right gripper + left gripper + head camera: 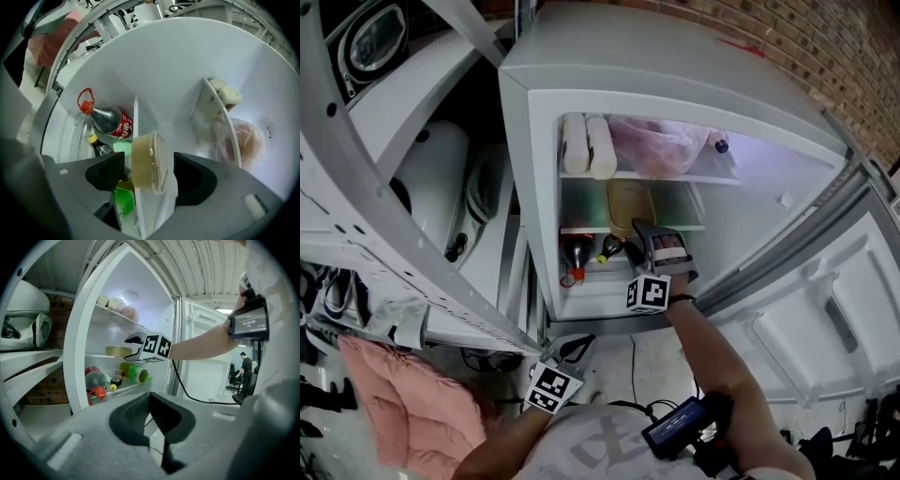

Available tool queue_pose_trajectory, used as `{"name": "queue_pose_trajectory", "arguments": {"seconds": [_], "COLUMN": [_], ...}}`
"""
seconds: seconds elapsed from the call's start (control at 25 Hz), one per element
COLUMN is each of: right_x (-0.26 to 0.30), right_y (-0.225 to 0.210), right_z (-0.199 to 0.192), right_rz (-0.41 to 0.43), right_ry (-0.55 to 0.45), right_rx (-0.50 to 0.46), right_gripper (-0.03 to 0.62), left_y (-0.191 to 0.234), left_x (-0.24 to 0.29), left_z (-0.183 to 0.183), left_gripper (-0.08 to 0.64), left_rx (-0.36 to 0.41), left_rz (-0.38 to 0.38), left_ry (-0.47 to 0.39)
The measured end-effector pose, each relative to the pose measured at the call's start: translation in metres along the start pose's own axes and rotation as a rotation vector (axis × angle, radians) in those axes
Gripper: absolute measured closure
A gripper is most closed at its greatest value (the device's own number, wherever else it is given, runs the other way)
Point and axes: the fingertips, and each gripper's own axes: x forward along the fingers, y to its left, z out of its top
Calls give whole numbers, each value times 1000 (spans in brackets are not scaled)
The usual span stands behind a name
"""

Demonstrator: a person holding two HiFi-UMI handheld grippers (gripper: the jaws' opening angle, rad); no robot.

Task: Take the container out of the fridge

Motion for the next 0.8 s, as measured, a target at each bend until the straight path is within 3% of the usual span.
{"name": "queue_pose_trajectory", "arguments": {"seconds": [0.44,0.64,0.8], "right_x": [25,22,18], "right_y": [5,5,6], "right_z": [-6,-7,-6], "right_rz": [0,-9,-8], "right_ry": [49,52,53], "right_rx": [-71,-78,-78], "right_gripper": [247,356,361], "left_y": [6,7,5], "left_x": [-5,-9,-10], "left_z": [-2,-4,-5], "left_gripper": [557,557,557], "left_rx": [-7,-10,-5], "left_rz": [35,42,33], "left_ry": [7,13,14]}}
